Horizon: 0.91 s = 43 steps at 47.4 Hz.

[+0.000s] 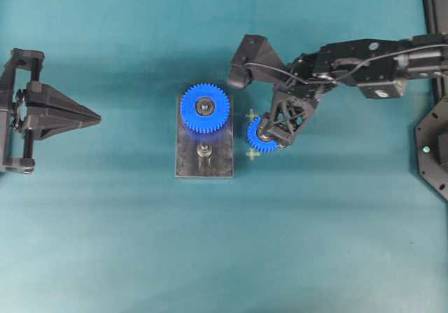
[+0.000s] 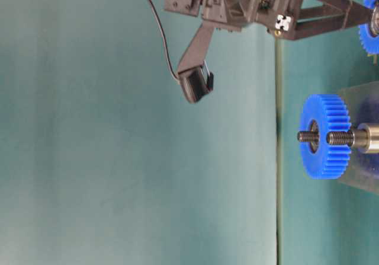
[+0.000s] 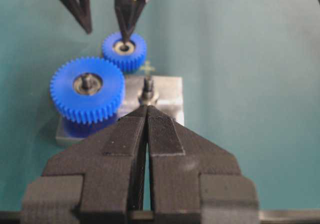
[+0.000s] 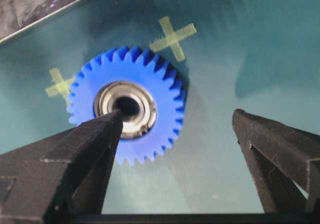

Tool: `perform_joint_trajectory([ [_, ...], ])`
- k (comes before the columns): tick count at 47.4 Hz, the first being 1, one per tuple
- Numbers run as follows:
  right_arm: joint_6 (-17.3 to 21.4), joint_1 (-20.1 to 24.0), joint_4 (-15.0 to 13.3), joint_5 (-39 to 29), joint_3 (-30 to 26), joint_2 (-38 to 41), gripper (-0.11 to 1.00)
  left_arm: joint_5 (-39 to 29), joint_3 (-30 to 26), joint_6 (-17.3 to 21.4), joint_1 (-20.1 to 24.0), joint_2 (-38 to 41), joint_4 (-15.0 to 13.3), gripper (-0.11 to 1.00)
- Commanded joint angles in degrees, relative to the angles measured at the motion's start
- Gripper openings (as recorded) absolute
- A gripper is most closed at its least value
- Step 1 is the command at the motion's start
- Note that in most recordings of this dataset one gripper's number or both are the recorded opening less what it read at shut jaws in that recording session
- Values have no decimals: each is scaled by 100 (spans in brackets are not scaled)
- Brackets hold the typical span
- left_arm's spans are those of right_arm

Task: Fit the small gear onto the shaft.
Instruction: 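Close the right gripper on the small blue gear's bearing hub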

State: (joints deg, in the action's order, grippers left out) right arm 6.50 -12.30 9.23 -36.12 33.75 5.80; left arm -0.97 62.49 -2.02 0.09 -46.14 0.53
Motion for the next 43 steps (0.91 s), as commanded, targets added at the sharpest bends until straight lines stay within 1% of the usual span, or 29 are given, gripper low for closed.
perform_joint_trajectory([
  [1, 44, 9, -18, 9, -105, -35, 94, 18, -105, -9, 9, 18, 9, 0],
  [19, 88, -18, -18, 70, -132, 264, 94, 18, -53, -9, 0, 35, 9, 0],
  [30, 79, 9, -18, -9, -237, 352, 91, 18, -70, -18, 9, 26, 9, 0],
  [32, 79, 18, -18, -26, -264, 360, 87, 18, -79, -18, 0, 35, 9, 0],
  [34, 79, 26, -18, -70, -290, 352, 80, 18, -88, -9, 9, 26, 9, 0],
  [36, 79, 44, -18, -105, -316, 352, 70, 18, -88, -9, 9, 26, 9, 0],
  [37, 79, 53, -18, -123, -325, 352, 62, 18, -88, -9, 9, 26, 18, 0],
  [40, 79, 79, -18, -167, -360, 352, 44, 18, -79, -18, 9, 35, 9, 0],
  [42, 88, 97, -18, -185, -378, 343, 36, 18, -79, -18, 9, 35, 9, 0],
  [43, 88, 105, -9, -193, -396, 334, 36, 18, -79, -18, 0, 26, 9, 0],
])
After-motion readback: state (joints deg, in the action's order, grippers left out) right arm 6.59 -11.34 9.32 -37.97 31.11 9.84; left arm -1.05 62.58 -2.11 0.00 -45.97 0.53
